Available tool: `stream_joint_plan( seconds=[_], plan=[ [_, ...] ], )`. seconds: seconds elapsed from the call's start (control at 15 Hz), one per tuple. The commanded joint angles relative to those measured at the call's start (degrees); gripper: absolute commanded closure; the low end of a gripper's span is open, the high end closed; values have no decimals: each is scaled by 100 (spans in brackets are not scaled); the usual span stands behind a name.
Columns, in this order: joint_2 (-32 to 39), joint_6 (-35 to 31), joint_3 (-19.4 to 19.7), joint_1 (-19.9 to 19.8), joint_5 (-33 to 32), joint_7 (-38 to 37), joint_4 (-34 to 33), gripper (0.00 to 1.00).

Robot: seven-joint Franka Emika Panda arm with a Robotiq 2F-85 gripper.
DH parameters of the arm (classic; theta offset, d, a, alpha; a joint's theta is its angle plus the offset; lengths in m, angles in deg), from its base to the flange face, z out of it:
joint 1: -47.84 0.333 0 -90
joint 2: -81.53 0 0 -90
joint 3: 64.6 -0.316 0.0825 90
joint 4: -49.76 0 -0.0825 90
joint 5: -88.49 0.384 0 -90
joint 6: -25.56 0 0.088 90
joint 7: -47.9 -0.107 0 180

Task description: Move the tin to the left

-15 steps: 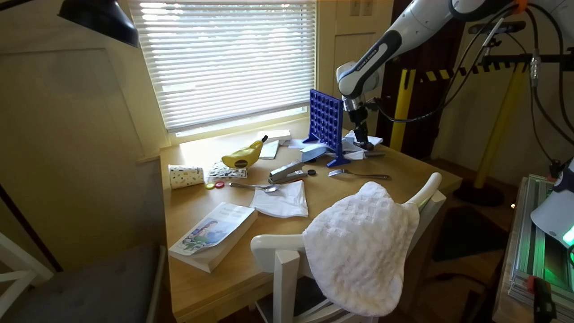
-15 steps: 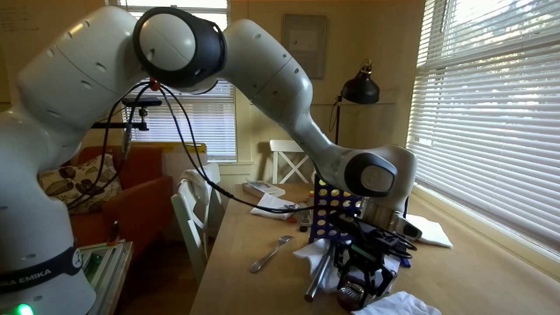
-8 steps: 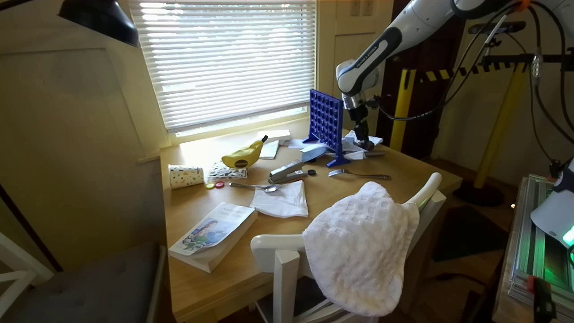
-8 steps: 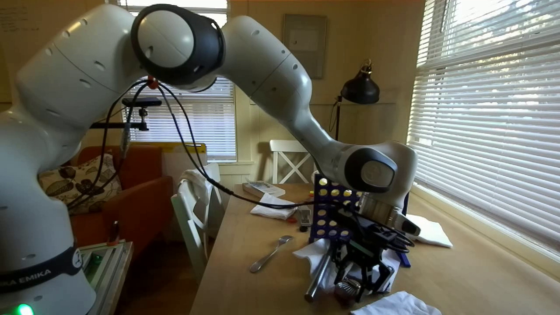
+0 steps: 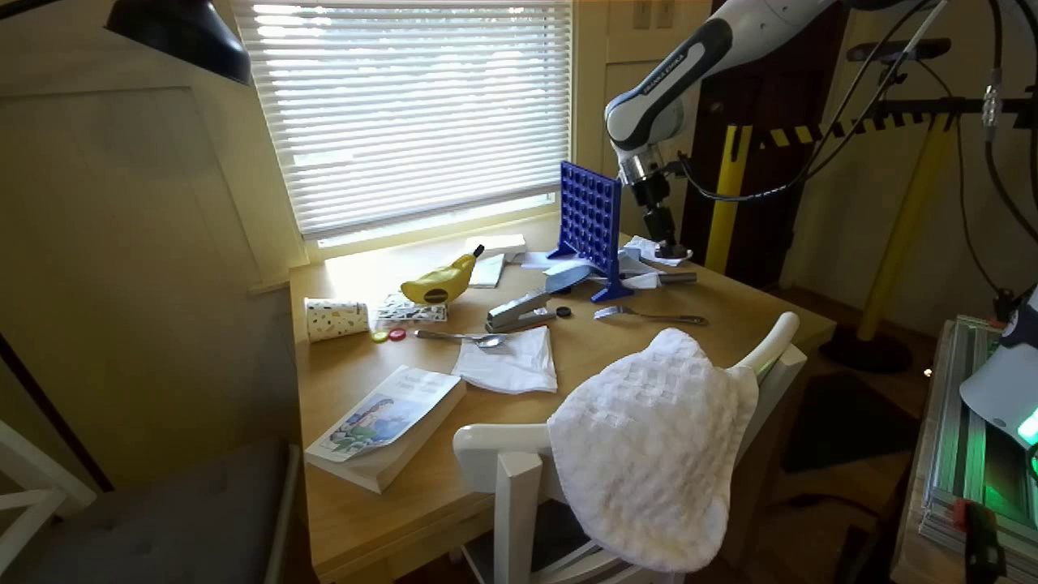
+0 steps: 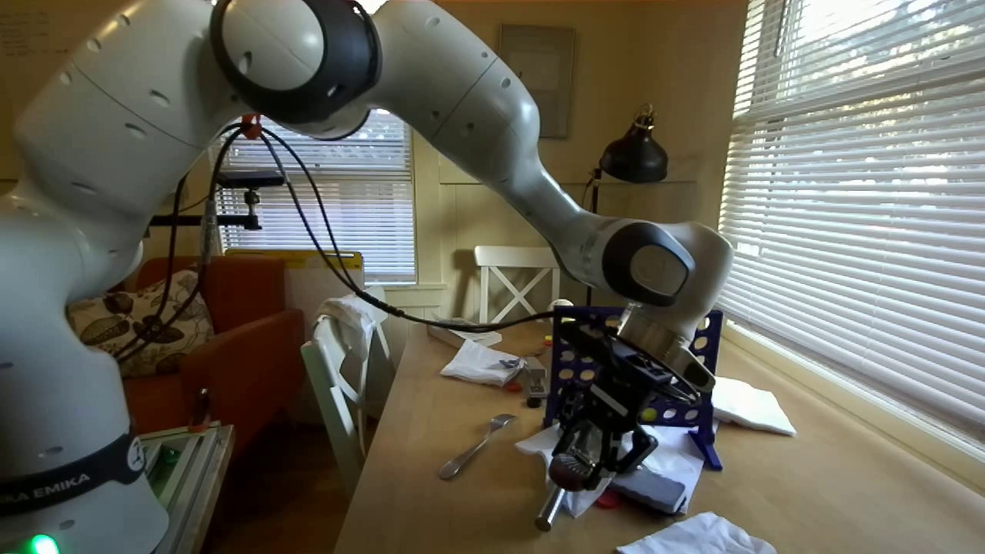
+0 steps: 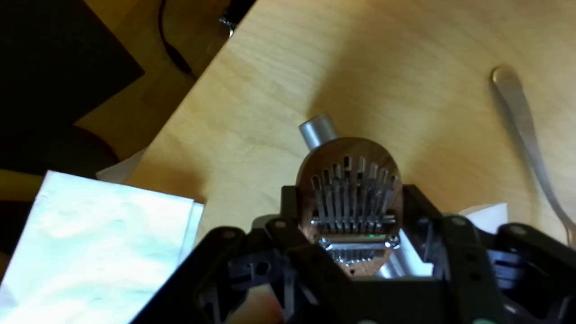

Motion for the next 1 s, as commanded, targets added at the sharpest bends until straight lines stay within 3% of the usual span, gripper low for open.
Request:
stream_joint_plan(
  seconds=[0.0,0.47,0.93],
  plan=[
    [-249,178,-134,89,-53,186,265,67],
    [-1792,-1312,56,398,-362,-566,1737,67],
    [-2927,-3093,162,704,-1019,-1035,2350,67]
  ],
)
